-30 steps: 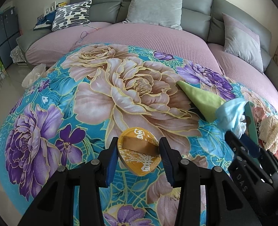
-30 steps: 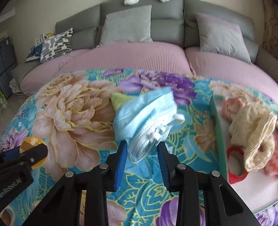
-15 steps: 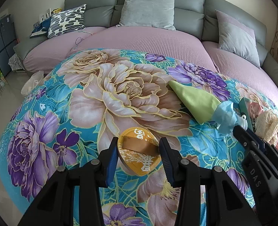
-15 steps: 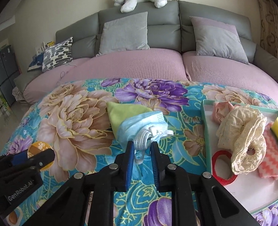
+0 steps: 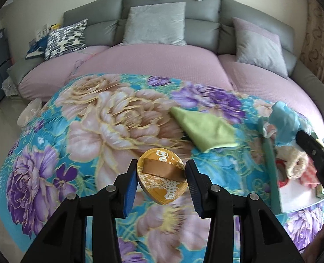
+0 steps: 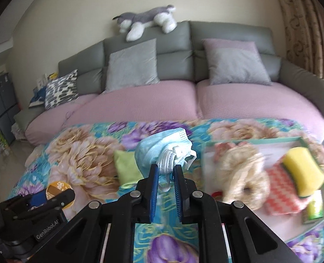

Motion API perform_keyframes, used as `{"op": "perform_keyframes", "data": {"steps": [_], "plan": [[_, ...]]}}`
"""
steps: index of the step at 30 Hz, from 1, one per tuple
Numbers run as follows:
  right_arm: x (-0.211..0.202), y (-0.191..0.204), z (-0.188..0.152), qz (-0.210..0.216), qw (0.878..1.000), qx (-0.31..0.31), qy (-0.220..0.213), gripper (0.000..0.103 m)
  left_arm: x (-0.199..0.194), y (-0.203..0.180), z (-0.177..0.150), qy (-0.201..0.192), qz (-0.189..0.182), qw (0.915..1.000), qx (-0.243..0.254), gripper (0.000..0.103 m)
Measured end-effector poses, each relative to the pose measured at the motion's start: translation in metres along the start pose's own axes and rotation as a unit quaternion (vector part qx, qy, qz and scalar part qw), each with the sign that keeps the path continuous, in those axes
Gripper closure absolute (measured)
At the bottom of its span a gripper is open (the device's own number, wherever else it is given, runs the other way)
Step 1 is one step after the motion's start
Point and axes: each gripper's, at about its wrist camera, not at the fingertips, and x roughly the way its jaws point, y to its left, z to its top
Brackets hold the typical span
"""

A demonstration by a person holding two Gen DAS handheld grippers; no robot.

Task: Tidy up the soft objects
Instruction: 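Carry the mask with the right gripper to the tray while the left carries the tape, then open the left gripper to drop the tape in the tray while the right releases the mask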

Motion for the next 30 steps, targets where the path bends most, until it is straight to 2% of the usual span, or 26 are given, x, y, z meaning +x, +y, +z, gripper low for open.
{"op": "perform_keyframes", "data": {"steps": [7, 11, 16, 19, 24, 30], "plan": [[-0.027, -0.061, 0.008, -0.072, 0.997, 0.038, -0.012, 0.088, -0.011, -0.054, -0.002, -0.009, -0.053, 0.9975, 0.045, 0.058], [-0.042, -0.098, 0.009, -0.109, 0.992, 0.066, -0.019, 0.088, -0.016, -0.096, -0.006, -0.013, -0.106, 0.9910, 0.081, 0.058], [-0.058, -0.138, 0.008, -0.147, 0.984, 0.094, -0.022, 0.088, -0.016, -0.143, -0.016, -0.008, -0.144, 0.9806, 0.133, 0.058], [-0.065, -0.157, 0.008, -0.158, 0.981, 0.108, -0.024, 0.088, -0.012, -0.169, -0.024, 0.002, -0.171, 0.9733, 0.153, 0.058], [-0.068, -0.173, 0.004, -0.169, 0.979, 0.114, -0.019, 0.088, -0.006, -0.196, -0.032, 0.009, -0.180, 0.9679, 0.175, 0.058], [-0.071, -0.171, 0.002, -0.141, 0.983, 0.117, -0.027, 0.088, 0.005, -0.211, -0.037, 0.012, -0.189, 0.9649, 0.182, 0.058]]}}
